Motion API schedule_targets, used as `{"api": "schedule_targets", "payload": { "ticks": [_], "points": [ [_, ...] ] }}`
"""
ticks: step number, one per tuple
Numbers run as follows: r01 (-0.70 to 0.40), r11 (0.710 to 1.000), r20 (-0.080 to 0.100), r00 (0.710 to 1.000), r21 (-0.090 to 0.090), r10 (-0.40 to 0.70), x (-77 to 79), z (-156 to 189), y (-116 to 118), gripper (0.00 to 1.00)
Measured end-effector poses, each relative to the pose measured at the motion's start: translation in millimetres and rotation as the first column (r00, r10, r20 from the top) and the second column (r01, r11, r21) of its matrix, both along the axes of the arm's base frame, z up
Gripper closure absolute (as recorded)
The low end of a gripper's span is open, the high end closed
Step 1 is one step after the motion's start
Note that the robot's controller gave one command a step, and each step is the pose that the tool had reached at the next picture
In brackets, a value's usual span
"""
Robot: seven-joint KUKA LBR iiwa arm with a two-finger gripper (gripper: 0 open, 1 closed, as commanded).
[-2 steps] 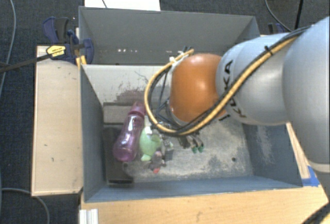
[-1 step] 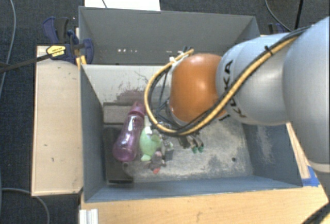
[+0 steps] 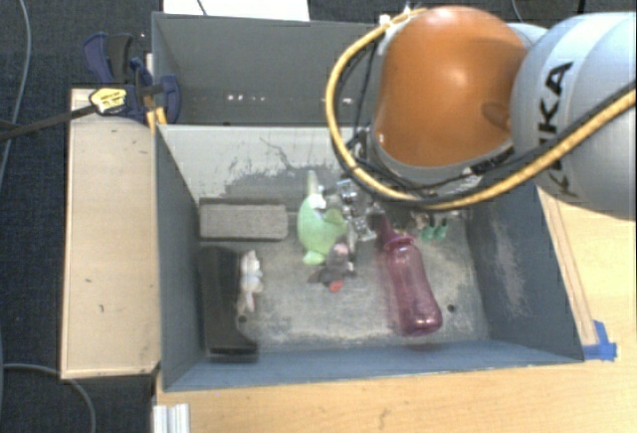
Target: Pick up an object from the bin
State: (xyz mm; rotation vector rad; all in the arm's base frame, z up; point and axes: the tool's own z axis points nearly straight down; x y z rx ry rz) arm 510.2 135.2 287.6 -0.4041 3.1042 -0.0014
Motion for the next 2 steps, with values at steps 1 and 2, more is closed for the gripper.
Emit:
{"api": "schedule_targets", "payload": {
  "ticks": [1, 2],
  "points": [
    [0.0, 1.0, -0.001, 1.0, 0.0, 0.0, -0.2, 0, 0, 1.0],
    [0.026, 1.0, 0.002, 1.0, 0.001, -0.026, -7.2, 67, -17, 1.0]
  ]
}}
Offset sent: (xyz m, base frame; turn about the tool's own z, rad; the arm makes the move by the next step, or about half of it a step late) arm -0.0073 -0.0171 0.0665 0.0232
